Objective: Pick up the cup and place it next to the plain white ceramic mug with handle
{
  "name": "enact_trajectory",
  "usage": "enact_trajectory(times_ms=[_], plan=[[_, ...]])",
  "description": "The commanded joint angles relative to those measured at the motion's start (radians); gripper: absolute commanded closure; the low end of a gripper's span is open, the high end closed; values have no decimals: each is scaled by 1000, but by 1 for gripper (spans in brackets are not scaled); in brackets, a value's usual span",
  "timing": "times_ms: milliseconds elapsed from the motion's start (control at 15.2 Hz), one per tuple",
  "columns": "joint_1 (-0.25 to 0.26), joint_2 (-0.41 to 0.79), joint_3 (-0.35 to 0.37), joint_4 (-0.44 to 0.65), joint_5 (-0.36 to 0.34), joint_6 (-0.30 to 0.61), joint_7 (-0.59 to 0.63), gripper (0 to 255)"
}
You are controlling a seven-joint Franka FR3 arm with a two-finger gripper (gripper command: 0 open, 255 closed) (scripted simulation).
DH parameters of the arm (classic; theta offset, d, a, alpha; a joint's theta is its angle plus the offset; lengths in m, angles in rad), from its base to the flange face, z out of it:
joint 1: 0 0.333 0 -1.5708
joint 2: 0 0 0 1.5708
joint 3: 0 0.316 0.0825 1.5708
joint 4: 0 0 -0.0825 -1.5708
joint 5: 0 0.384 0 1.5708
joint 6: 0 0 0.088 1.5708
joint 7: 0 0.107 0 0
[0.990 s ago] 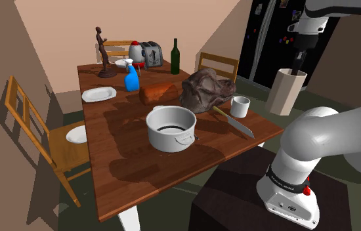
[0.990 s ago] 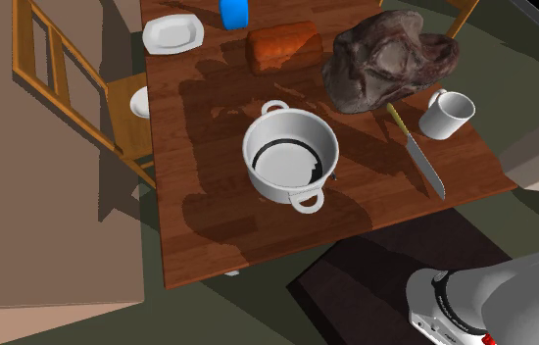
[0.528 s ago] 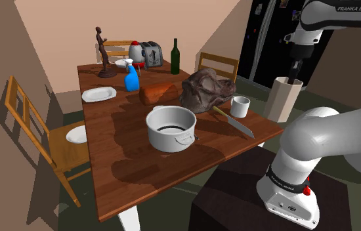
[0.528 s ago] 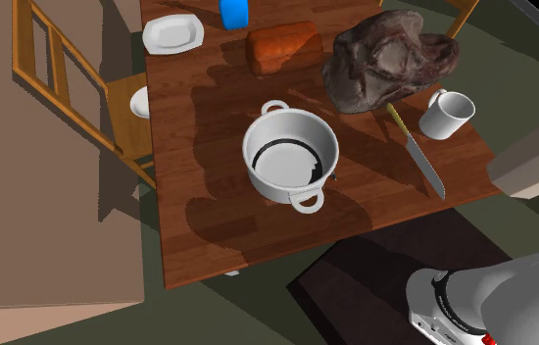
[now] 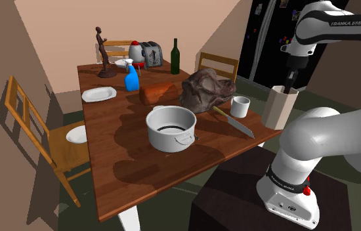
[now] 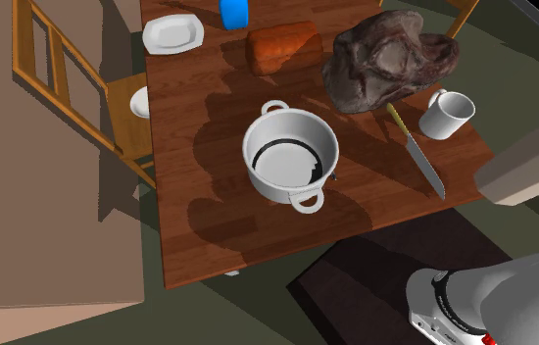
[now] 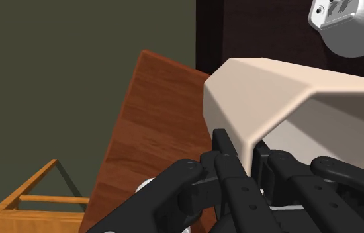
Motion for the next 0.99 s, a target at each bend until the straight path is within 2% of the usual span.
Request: enact_trajectory(times_ms=[0,792,924], plan=[[-1,4,-17,-21,-13,28,2,255],[-16,30,-118,-154,-99,189,22,255],[-16,30,-118,-154,-99,189,22,255]])
